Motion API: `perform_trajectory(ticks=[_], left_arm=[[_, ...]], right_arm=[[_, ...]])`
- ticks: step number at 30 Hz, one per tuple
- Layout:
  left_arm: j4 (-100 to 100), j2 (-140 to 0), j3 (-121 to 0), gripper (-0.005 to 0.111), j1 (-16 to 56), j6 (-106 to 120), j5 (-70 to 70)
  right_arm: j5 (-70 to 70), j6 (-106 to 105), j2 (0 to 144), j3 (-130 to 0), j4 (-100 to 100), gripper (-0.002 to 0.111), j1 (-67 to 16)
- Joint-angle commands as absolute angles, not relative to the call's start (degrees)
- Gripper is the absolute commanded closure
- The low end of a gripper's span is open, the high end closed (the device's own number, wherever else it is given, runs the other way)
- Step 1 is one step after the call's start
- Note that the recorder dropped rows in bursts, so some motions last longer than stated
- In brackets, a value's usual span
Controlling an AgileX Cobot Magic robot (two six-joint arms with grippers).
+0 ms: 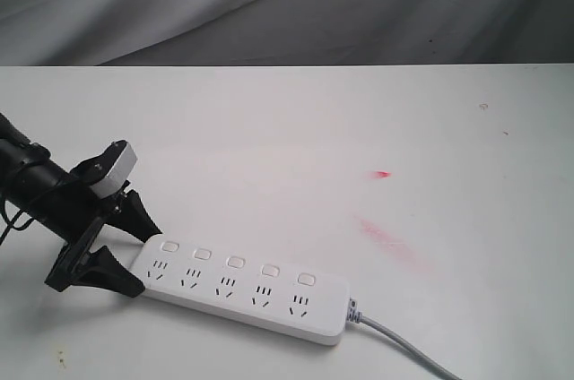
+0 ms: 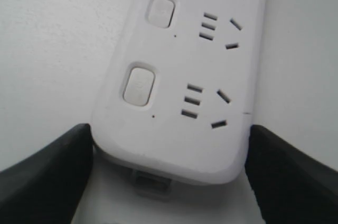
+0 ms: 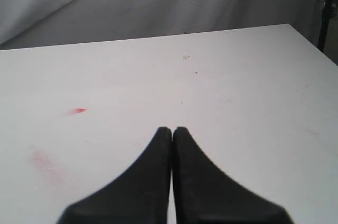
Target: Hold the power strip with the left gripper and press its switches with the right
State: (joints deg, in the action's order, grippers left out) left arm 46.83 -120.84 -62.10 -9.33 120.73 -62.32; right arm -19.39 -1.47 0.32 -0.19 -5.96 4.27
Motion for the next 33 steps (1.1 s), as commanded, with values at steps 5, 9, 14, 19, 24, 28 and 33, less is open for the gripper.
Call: perform_trajectory(ticks=[5, 9, 14, 19, 24, 28, 33], left_arm=[[46.14, -121.41, -61.52, 0.041, -9.11, 119.87, -59.03], [46.14, -121.41, -61.52, 0.018, -9.11, 119.87, -57.74], [46.14, -121.41, -61.52, 0.002, -9.11, 119.87, -58.48], [49.03, -114.75, -61.64, 0.002, -10.28, 118.66, -66.07], [55.88, -98.14, -61.64, 0.002, -16.42, 118.3, -68.12], [60.9, -83.93, -61.64, 0.006, -22.66, 116.33, -69.96], [59.95, -70.91, -61.64, 0.07, -24.77, 102.4, -69.96]], right_arm=[[-19.37, -1.45, 0.0, 0.0, -5.55, 0.108, 4.74], [-19.37, -1.45, 0.0, 0.0, -5.55, 0.108, 4.74], [-19.37, -1.45, 0.0, 0.0, -5.55, 0.108, 4.74], [-19.37, -1.45, 0.0, 0.0, -5.55, 0.108, 4.74], [-19.37, -1.45, 0.0, 0.0, -5.55, 0.108, 4.74], [-19.37, -1.45, 0.0, 0.0, -5.55, 0.108, 4.74], [-19.37, -1.45, 0.0, 0.0, -5.55, 0.108, 4.74]])
